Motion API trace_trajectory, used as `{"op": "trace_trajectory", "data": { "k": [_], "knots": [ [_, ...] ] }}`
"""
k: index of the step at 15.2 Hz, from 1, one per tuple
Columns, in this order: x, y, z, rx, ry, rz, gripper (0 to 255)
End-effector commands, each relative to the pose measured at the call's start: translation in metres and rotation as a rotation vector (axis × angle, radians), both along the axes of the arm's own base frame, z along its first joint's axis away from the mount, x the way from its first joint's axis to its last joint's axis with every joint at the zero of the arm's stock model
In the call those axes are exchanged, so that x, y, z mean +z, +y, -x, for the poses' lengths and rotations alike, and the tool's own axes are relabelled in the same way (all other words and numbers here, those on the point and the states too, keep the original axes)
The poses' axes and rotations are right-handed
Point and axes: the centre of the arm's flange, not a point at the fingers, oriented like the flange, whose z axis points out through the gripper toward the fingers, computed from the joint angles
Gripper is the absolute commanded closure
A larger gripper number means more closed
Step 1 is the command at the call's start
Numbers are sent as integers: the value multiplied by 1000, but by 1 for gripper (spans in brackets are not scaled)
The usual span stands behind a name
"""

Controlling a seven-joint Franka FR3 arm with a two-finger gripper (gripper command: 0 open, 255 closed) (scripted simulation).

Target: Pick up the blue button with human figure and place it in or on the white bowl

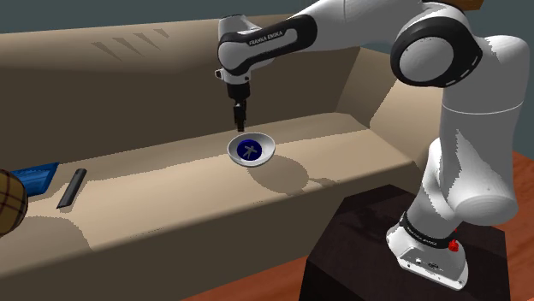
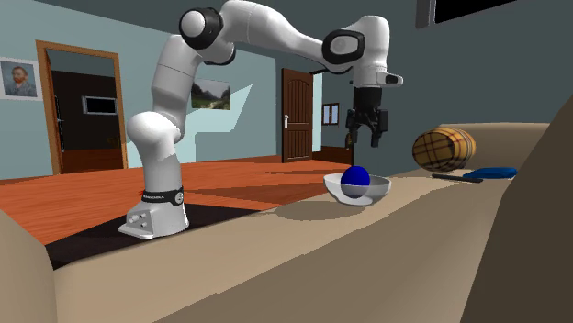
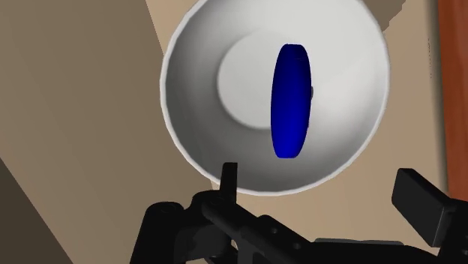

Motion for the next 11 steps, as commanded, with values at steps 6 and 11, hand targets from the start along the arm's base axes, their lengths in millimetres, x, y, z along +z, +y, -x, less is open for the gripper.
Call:
{"op": "trace_trajectory", "data": {
  "k": [6, 11],
  "knots": [
    [45, -2, -2, 0, 0, 0, 0],
    [45, -2, -2, 0, 0, 0, 0]
  ]
}}
